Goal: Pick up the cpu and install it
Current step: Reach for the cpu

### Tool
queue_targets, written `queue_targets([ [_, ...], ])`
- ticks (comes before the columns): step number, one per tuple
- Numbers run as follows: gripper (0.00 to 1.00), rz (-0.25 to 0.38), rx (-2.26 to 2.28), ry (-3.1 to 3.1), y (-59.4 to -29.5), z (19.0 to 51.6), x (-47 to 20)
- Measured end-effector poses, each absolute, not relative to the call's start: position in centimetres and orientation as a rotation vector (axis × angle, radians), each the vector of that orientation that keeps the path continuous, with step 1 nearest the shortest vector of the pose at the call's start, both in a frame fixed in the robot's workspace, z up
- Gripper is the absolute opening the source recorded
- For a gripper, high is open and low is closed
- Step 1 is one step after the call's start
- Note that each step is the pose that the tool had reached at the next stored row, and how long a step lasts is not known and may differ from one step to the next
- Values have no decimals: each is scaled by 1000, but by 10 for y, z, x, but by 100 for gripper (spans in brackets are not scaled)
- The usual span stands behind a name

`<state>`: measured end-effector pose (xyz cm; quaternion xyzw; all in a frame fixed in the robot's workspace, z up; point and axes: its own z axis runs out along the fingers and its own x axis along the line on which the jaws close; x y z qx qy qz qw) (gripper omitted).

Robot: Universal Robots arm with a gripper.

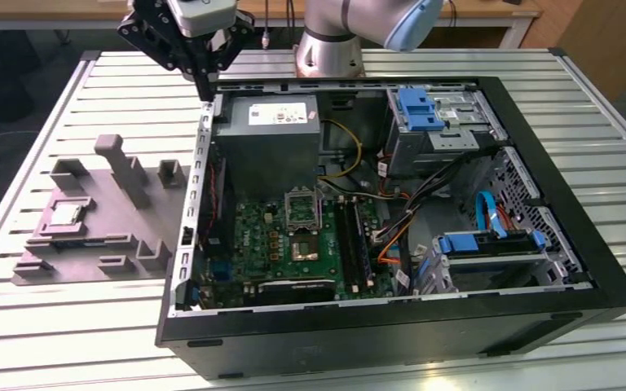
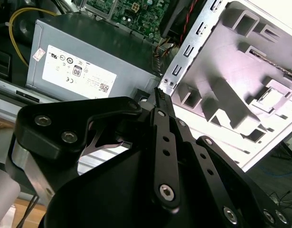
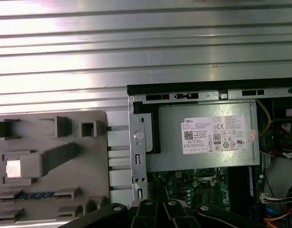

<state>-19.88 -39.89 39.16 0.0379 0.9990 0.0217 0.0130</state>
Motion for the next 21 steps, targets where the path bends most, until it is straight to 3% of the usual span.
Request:
queue_targets([
  [21,11,68,118,3113,-399,392,-206],
])
